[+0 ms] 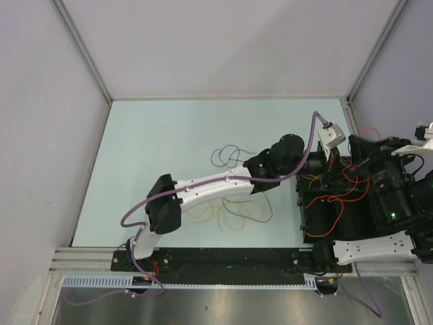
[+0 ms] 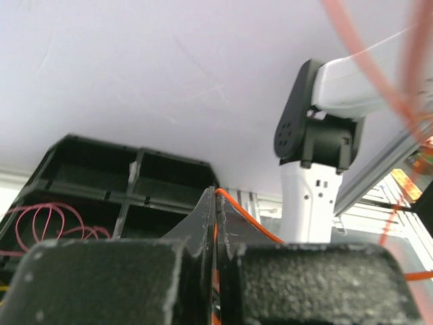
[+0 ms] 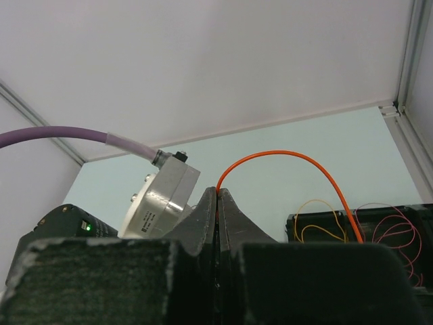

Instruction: Untangle the cables

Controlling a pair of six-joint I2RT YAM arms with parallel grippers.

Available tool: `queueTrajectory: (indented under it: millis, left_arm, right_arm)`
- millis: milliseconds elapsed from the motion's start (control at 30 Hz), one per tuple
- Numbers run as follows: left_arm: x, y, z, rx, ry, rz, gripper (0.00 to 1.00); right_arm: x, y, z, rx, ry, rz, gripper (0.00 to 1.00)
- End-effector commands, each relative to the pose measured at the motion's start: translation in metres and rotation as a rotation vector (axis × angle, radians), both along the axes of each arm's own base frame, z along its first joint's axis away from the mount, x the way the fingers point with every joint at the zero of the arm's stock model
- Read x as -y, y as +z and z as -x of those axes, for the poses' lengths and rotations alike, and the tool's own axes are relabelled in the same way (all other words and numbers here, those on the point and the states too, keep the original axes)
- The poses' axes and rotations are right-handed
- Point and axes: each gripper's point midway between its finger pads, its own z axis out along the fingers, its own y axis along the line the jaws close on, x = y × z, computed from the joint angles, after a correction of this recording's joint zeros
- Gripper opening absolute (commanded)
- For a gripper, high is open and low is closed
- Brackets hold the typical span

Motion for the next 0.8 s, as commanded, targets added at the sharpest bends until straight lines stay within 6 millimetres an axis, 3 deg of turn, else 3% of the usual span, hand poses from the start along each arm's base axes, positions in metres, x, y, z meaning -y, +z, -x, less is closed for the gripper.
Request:
queueTrajectory:
  millis: [0,100,300,567,700,767]
  left_arm:
    - [0.007,0.018,0.012,0.009,-0.052,0.052,0.01]
    - [0.006,0.018,0.013,0.003,-0.056,0.05,0.01]
    - [0.003,0.037,0.019,0.024,-0.059,0.073,0.01]
    - [-0.013,0.083,0.026,0.091,-0.021,0.117,0.0]
    - [-0.01,0.081,0.027,0.086,-0.027,0.106,0.0]
    - [-0.011,0.09,0.032,0.095,-0.038,0.122,0.0]
  right_arm:
    - [0.014,-0.002,-0.001,-0.025,-0.052,-0.061,0.0]
    - [0.014,-0.002,-0.001,-0.025,-0.052,-0.058,0.0]
    - [0.014,-0.002,0.0,-0.023,-0.041,-0.082,0.0]
    - [0.013,0.003,0.0,-0.008,0.002,-0.122,0.0]
    - [0.011,0.007,0.0,-0.002,0.013,-0.134,0.0]
    - [0.009,0.008,0.001,-0.001,0.018,-0.141,0.0]
